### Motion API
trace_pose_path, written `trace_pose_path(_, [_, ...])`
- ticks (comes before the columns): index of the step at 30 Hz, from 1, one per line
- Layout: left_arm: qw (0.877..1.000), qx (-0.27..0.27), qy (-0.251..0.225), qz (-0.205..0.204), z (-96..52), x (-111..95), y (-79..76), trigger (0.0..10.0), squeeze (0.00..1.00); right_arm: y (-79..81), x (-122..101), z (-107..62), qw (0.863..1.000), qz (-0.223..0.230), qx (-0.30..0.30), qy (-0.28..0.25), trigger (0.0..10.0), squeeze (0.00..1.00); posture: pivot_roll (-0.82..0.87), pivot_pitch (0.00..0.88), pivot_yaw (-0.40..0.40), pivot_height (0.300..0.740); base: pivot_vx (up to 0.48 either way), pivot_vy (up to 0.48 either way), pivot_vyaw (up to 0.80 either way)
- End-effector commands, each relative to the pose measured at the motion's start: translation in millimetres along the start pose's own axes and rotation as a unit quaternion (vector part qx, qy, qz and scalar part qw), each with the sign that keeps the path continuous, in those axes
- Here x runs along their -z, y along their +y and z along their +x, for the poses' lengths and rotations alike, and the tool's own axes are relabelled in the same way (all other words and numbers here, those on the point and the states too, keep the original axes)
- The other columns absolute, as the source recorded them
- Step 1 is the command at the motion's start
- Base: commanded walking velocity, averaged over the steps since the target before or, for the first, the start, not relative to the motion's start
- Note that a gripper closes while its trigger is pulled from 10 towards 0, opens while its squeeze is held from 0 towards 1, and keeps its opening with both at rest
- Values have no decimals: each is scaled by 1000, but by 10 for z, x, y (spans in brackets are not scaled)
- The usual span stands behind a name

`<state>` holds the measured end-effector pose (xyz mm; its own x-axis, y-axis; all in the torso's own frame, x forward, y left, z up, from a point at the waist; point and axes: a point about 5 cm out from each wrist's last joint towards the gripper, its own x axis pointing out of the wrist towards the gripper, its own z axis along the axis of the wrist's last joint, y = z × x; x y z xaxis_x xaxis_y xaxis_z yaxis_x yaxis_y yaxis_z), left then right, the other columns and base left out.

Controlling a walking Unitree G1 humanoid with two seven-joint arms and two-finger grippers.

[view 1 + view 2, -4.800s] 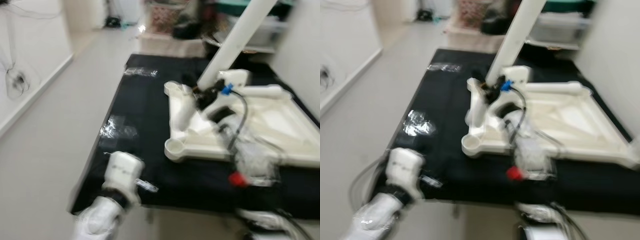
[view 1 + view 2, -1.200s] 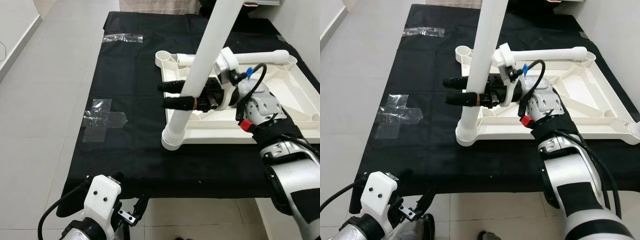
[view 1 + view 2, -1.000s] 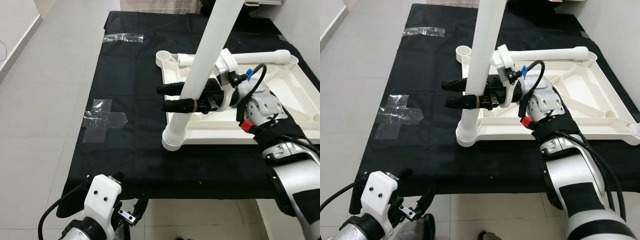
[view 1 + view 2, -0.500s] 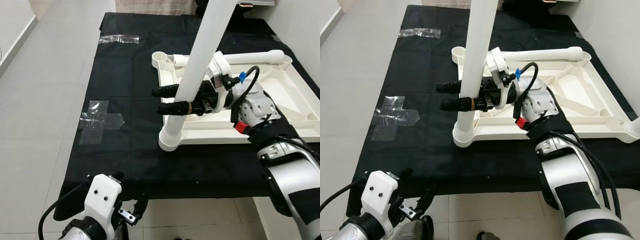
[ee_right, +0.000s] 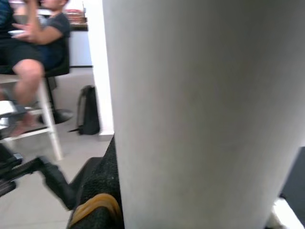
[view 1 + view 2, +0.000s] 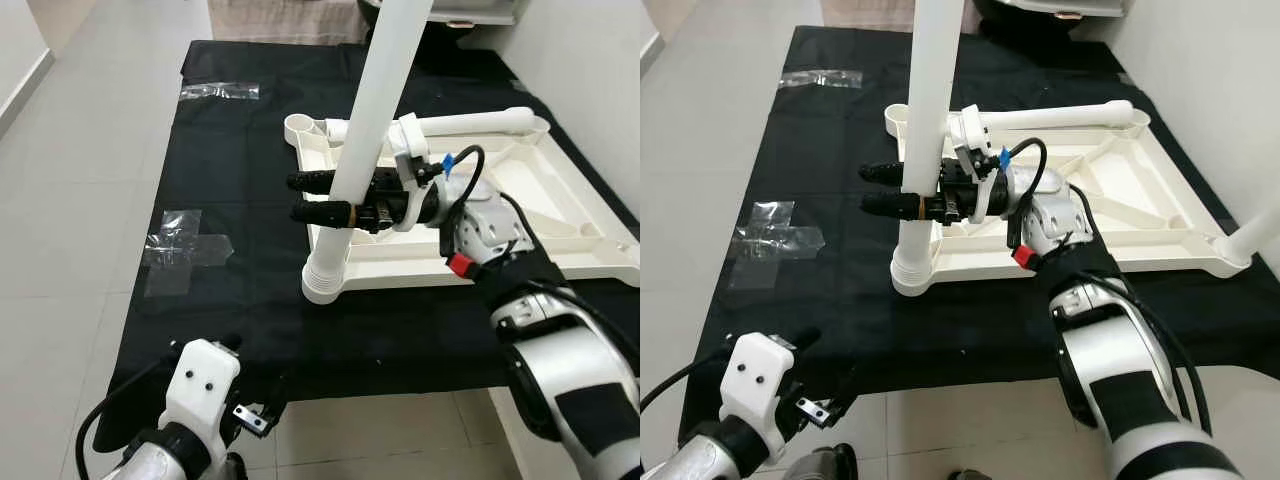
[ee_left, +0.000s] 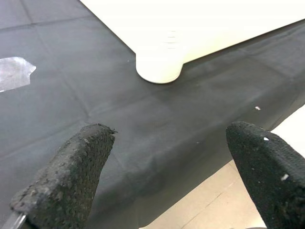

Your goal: Building children table

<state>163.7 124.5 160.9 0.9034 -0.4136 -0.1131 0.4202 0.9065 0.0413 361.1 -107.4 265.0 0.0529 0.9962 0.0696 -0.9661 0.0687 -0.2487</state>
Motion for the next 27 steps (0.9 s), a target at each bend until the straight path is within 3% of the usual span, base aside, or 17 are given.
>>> trace_pose_path(1, [1000,-10,7,-1,20,44,38,10000,0,61,323,-108,996,37,61,46,10000,0,194,205,-98,740,0,0,0])
trace_pose_path(4, [1000,-14,4,2,33,40,63,10000,0,58,339,-131,993,37,103,42,10000,0,194,205,-98,740,0,0,0])
trace_pose_path(5, [1000,-19,3,6,50,41,92,10000,0,58,354,-164,984,28,173,38,10000,0,185,204,-93,740,0,0,0])
trace_pose_path(9, [1000,-18,2,7,63,42,100,10000,0,61,364,-170,973,42,223,35,10000,0,180,208,-91,740,0,0,0])
trace_pose_path(10, [1000,-18,-1,7,87,35,116,10000,0,19,400,-127,949,46,308,56,10000,0,165,207,-84,740,0,0,0])
trace_pose_path(11, [1000,-18,-2,8,96,32,121,10000,0,-8,411,-110,935,46,346,61,10000,0,164,207,-85,740,0,0,0])
trace_pose_path(12, [1000,-18,-2,8,96,32,121,10000,0,-8,411,-110,935,46,346,61,10000,0,164,207,-85,740,0,0,0])
trace_pose_path(13, [1000,-18,-3,9,102,31,123,10000,0,-23,417,-101,926,46,369,64,10000,0,164,207,-85,740,0,0,0])
trace_pose_path(17, [1000,-17,-5,9,131,39,117,10000,0,-82,495,-107,860,66,500,81,10000,0,166,206,-95,740,0,0,0])
trace_pose_path(18, [1000,-17,-5,9,131,39,117,10000,0,-82,495,-107,860,66,500,81,10000,0,166,206,-95,740,0,0,0])
trace_pose_path(20, [1000,-18,-6,9,136,40,122,10000,0,-89,527,-121,825,80,552,87,10000,0,166,205,-95,740,0,0,0])
trace_pose_path(21, [1000,-19,-6,9,137,41,125,10000,0,-84,532,-123,814,81,568,90,10000,0,166,205,-95,740,0,0,0])
trace_pose_path(23, [1000,-20,-7,10,136,40,131,10000,0,-88,526,-138,766,99,630,82,10000,0,168,204,-95,740,0,0,0])
trace_pose_path(24, [1000,-20,-7,10,136,40,131,10000,0,-88,526,-138,766,99,630,82,10000,0,168,204,-95,740,0,0,0])
trace_pose_path(27, [1000,-20,-8,10,143,43,133,10000,0,-106,492,-155,713,91,690,86,10000,0,167,203,-96,740,0,0,0])
